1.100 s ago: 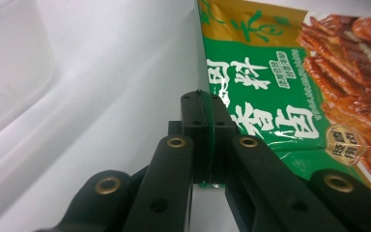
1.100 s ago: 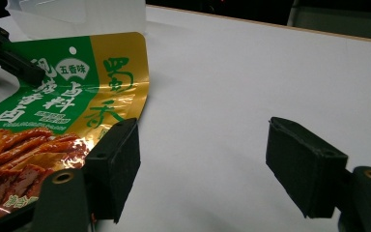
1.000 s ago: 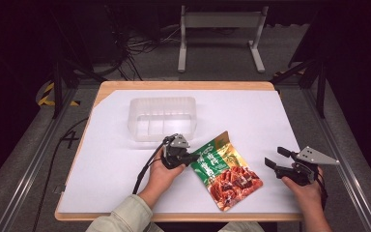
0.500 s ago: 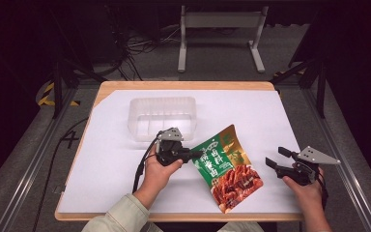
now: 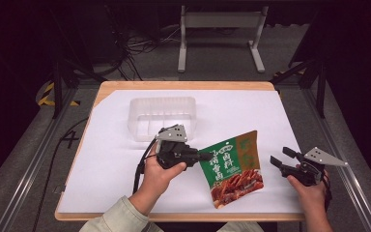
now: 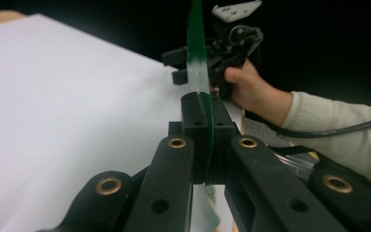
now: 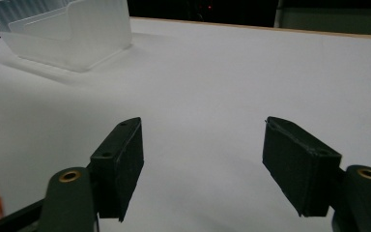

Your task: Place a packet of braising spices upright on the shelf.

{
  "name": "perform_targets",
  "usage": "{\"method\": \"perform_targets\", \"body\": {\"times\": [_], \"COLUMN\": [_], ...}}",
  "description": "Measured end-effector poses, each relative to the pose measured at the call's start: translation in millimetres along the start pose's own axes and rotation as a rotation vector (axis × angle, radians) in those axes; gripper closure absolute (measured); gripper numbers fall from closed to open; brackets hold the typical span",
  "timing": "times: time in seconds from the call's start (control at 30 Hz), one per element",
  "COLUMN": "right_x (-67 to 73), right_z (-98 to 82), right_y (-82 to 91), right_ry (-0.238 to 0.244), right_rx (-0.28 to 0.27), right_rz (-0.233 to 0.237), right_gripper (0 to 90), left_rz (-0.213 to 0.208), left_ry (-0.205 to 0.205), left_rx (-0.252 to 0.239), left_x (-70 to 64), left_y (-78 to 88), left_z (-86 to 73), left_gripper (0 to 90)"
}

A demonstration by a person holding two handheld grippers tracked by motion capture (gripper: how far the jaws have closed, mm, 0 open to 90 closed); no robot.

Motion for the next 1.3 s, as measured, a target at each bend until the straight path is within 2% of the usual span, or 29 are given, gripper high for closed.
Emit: {"method": "perform_targets", "body": {"times": [0.17, 0.33, 0.63, 0.9, 1.0, 1.13, 1.3], "right_x": [-1.0, -3.1, -3.3, -2.8, -1.4, -0.2, -0.4], "right_z": [-3.0, -6.2, -8.7, -9.8, -11.0, -12.0, -11.8], "right_y": [0.8, 2.0, 4.0, 3.4, 1.3, -0.3, 1.2], "right_ry": [-0.012, -0.025, -0.033, -0.029, -0.007, 0.012, 0.001], "right_rx": [0.004, 0.006, 0.006, 0.013, 0.033, 0.046, 0.036], "right_rz": [0.002, -0.002, -0.003, -0.004, -0.014, -0.02, -0.015], "right_gripper": [30.9, 30.9, 30.9, 30.9, 31.5, 31.7, 31.5], "left_rz": [0.005, 0.052, 0.13, 0.162, 0.177, 0.197, 0.225], "left_ry": [-0.044, -0.063, -0.06, -0.034, -0.029, -0.032, -0.036], "left_rx": [-0.033, -0.051, -0.092, -0.131, -0.141, -0.146, -0.161], "left_x": [-8.5, -2.7, 19.8, 32.7, 37.6, 41.1, 45.5], "left_y": [11.1, 23.6, 50.4, 72.6, 81.4, 88.0, 100.1], "left_z": [12.0, 20.1, 32.4, 39.0, 40.8, 42.7, 46.8], "left_gripper": [90.0, 90.0, 90.0, 90.0, 90.0, 90.0, 90.0]}}
Point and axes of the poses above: each handheld gripper's, and its own axes: y roughly backward along the jaws, z roughly out of its top, x roughly to its left, the point moved 9 cm from there along -y, roughly forward along the jaws, and after that the axes turned 14 degrees about z, right-handed, at the moved point
